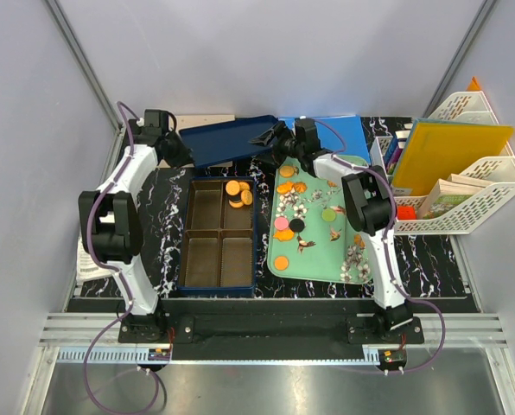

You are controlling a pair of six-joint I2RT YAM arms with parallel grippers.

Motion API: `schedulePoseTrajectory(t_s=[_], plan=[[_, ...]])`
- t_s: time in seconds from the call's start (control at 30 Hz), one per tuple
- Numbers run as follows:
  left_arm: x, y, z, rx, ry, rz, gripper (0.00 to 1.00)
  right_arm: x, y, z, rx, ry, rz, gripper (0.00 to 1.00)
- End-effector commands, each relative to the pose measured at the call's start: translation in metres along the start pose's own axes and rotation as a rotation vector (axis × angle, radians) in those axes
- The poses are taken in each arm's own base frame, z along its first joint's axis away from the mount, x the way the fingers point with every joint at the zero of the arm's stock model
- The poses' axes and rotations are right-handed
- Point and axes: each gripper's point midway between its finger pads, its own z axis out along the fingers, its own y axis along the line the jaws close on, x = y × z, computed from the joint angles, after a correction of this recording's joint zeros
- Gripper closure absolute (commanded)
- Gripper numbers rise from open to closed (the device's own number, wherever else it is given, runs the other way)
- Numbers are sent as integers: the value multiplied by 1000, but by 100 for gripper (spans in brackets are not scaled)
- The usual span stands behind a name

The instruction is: Pack the cookies

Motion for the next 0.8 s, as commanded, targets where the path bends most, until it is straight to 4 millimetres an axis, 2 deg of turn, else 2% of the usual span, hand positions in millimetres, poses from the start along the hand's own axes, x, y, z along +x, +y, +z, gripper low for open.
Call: schedulePoseTrajectory(t_s=[0.0, 0.07, 0.2, 0.23, 0.33, 0.37, 0.47, 0.63, 0.7, 0.73, 0.77], plan=[[-19, -49, -35, 178, -93, 29, 100, -10, 29, 12, -109, -29, 4, 24], [-16, -50, -36, 184, -87, 29, 100, -10, 34, 15, -123, -22, 11, 25], [-8, -56, -37, 200, -76, 36, 100, -10, 24, 24, -113, -16, 30, 29], [-6, -58, -37, 204, -71, 40, 100, -9, 25, 26, -123, -13, 38, 35], [2, -63, -39, 224, -54, 46, 100, -9, 23, 29, -144, -12, 66, 47], [4, -63, -39, 232, -48, 39, 100, -9, 22, 29, -147, -12, 70, 55], [6, -62, -41, 233, -47, 41, 98, -8, 24, 27, -155, -12, 66, 66], [3, -63, -49, 232, -72, 59, 86, -4, 33, 16, -162, -16, 30, 70], [1, -63, -52, 233, -73, 68, 84, -5, 43, 10, -171, -23, 9, 72], [1, -63, -53, 230, -73, 72, 82, -3, 39, 8, -162, -24, 1, 74], [1, -63, -54, 229, -78, 82, 81, -5, 48, 3, -172, -34, -11, 76]])
